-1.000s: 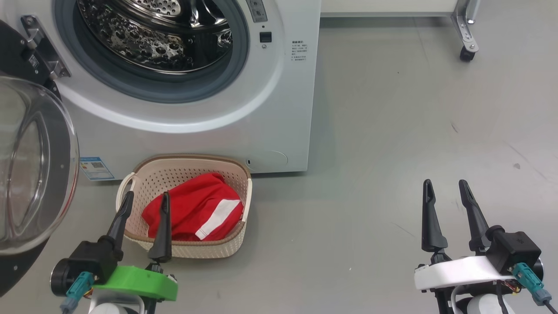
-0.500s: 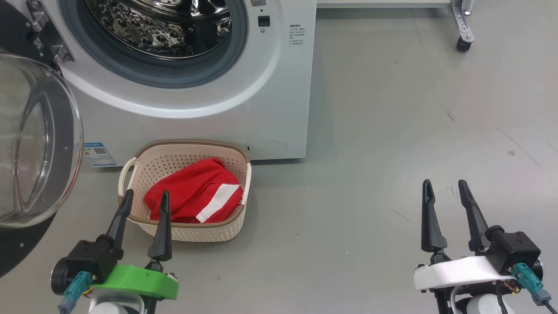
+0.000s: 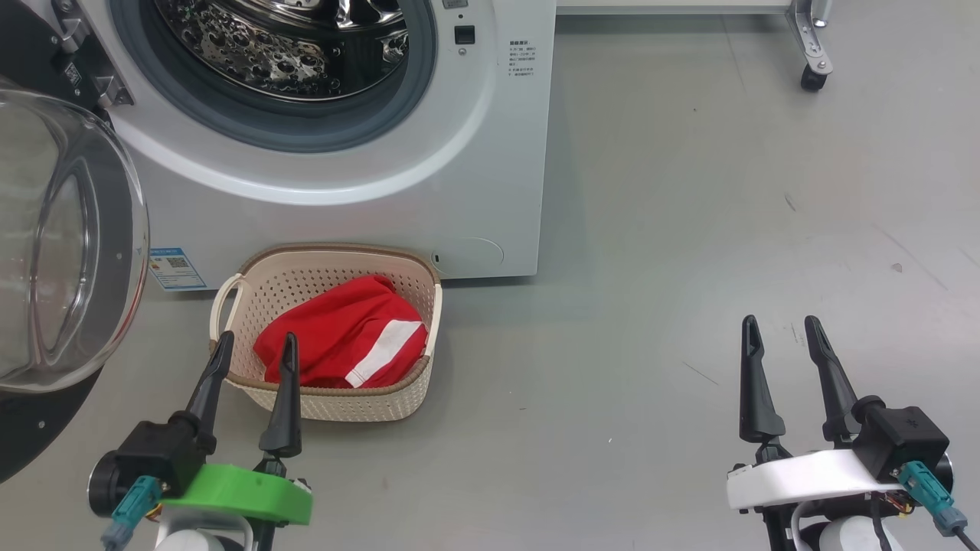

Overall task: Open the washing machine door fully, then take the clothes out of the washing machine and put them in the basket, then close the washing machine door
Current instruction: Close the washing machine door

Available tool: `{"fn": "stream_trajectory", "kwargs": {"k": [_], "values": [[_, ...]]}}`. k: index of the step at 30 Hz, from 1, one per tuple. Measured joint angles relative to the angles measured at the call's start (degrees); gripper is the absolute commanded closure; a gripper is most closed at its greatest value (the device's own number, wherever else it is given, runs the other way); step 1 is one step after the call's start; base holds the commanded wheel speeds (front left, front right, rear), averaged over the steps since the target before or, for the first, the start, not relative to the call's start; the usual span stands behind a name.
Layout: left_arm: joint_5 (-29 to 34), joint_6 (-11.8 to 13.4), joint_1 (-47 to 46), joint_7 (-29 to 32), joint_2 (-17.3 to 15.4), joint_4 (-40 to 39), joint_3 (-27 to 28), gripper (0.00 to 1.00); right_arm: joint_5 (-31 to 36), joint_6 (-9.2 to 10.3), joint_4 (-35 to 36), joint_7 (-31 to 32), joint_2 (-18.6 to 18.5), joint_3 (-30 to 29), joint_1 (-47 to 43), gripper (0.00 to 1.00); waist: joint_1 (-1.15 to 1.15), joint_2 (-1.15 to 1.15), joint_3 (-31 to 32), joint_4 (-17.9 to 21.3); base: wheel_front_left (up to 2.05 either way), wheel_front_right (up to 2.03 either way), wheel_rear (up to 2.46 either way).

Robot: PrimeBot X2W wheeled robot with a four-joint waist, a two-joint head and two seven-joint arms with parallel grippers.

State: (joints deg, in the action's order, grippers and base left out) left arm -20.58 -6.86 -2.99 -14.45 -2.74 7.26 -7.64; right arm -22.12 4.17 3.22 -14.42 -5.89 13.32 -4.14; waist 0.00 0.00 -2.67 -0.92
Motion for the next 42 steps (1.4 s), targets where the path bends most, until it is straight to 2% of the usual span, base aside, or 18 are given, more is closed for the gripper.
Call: {"fn": "stream_trajectory", "kwargs": {"k": [23,33,42], "values": [[0.59,0.0,0.01,0.0,0.02,0.3,-1.08,0.0,0.0,0.03,0.02,0.0,-0.07,-0.3,-0.01,0.0,0.0,0.0,-0.2,-0.62,0.0,0.0,0.0],[0.6,0.0,-0.02,0.0,0.02,0.92,-1.77,0.0,0.0,0.02,0.34,0.0,-0.2,-0.12,-0.01,0.0,0.0,0.0,-0.95,-4.25,0.0,0.0,0.0],[0.6,0.0,-0.17,0.0,0.03,0.94,-1.68,0.0,0.05,-0.01,0.87,0.09,-0.69,0.34,0.04,0.0,0.0,0.0,-1.96,-9.61,0.0,0.0,0.0]]}}
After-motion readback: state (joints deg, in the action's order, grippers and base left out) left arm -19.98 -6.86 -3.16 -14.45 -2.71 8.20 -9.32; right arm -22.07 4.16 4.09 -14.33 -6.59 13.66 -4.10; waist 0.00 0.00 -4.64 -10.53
